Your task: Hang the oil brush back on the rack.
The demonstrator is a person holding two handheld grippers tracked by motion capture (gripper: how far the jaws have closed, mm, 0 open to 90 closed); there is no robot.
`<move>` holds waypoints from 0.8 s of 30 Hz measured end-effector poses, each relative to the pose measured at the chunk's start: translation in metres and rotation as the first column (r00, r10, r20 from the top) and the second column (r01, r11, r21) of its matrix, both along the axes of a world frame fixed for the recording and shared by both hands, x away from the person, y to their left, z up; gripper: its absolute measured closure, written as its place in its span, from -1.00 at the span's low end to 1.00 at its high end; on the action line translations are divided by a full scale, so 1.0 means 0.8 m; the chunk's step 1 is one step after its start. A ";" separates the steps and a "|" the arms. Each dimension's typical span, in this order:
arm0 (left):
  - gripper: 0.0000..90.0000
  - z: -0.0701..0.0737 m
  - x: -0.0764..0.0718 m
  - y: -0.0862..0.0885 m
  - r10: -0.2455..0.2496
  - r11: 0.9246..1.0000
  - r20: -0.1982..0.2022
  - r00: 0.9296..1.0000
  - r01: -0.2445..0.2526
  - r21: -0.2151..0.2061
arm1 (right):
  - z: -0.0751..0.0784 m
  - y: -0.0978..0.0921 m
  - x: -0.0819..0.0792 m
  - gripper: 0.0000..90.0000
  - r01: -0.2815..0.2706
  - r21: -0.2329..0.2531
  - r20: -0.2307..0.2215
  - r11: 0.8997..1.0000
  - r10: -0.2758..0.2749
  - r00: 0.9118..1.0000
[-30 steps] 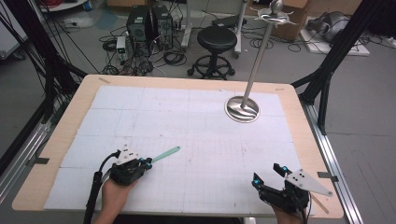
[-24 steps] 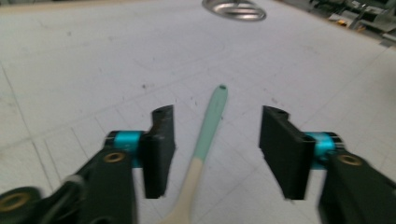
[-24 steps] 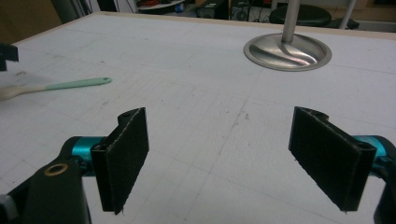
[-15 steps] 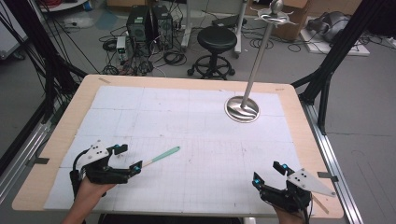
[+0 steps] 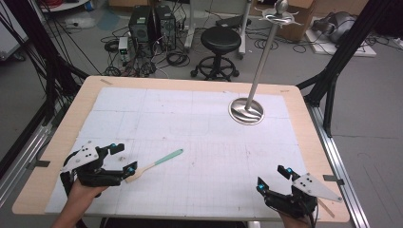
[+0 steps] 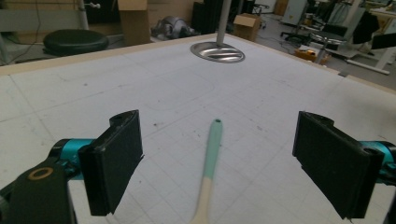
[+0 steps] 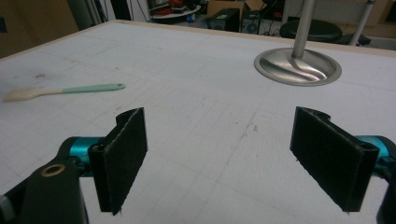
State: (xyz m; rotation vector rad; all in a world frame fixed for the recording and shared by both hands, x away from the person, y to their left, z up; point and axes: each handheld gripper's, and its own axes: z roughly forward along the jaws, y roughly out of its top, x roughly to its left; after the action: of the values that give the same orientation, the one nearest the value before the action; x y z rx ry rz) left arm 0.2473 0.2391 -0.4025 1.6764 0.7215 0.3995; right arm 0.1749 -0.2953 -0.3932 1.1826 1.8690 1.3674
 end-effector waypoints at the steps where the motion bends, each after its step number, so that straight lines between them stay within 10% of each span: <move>1: -0.62 0.000 0.001 0.000 -0.003 1.000 -0.001 1.000 0.003 0.003 | 0.000 0.000 0.000 -0.60 0.000 0.001 -0.005 1.000 0.000 1.000; 9: -0.56 -0.004 0.020 -0.011 -0.041 0.994 -0.076 0.996 0.048 0.094 | 0.000 0.003 0.001 -0.60 -0.001 -0.002 -0.011 1.000 0.001 1.000; 24: -0.06 -0.020 0.049 -0.049 -0.125 0.934 -0.245 0.961 0.198 0.297 | -0.001 0.008 0.003 -0.60 -0.037 -0.020 -0.023 0.999 0.036 0.999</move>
State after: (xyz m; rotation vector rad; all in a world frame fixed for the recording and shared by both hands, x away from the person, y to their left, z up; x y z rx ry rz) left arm 0.2868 0.2000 -0.4188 2.0971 0.7003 0.2190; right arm 0.1770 -0.2886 -0.3942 1.1637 1.9244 1.3564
